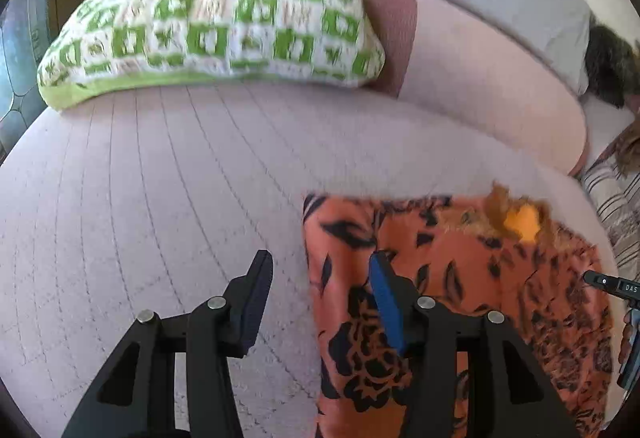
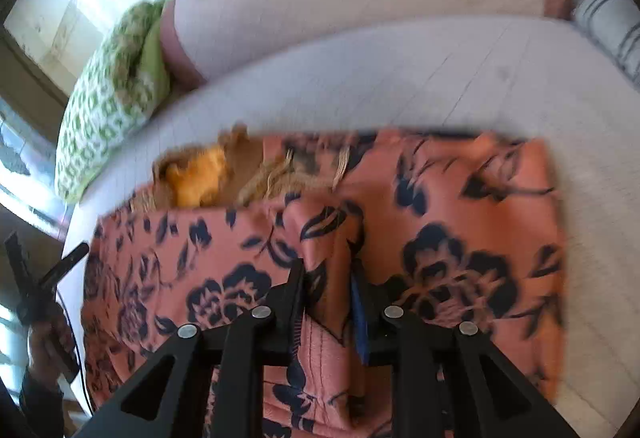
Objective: Fold small clothes
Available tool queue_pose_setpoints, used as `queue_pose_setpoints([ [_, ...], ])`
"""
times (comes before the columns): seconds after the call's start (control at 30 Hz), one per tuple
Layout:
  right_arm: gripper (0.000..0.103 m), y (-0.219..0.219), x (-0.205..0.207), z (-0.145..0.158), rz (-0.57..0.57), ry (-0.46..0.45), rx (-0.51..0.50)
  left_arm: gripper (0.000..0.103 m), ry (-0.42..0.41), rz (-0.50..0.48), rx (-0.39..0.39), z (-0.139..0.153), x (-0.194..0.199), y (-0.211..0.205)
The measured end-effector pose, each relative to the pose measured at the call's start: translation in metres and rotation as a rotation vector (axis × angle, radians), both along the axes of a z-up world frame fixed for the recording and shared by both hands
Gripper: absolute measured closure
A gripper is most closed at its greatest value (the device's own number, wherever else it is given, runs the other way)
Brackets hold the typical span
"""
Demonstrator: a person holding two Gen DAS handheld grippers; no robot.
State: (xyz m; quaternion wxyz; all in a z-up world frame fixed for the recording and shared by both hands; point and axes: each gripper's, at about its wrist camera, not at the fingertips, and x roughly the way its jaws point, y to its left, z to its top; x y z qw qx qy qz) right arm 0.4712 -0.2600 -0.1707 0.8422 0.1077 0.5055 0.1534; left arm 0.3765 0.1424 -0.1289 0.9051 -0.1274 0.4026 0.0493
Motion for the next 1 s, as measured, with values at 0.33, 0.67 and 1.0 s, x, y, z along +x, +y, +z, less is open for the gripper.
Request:
queue_pose_setpoints([
  [0.33,0.023,0.001,-0.056,0.029,0.145,-0.044,0.244,0.052,-0.033,-0.147,-0.011,0.017,-0.054,-0.035],
  [0.67,0.031,-0.032,-0.032,0.014,-0.012,0.028,0.416,0.052,0.086,-0.046,0.154,0.002,-0.058,-0.045],
  [1.0,0.027,-0.06,-0.074,0.033,-0.058,0.008,0.276,0.039,0.066,-0.065,-0.062,0.031,-0.132,-0.037],
])
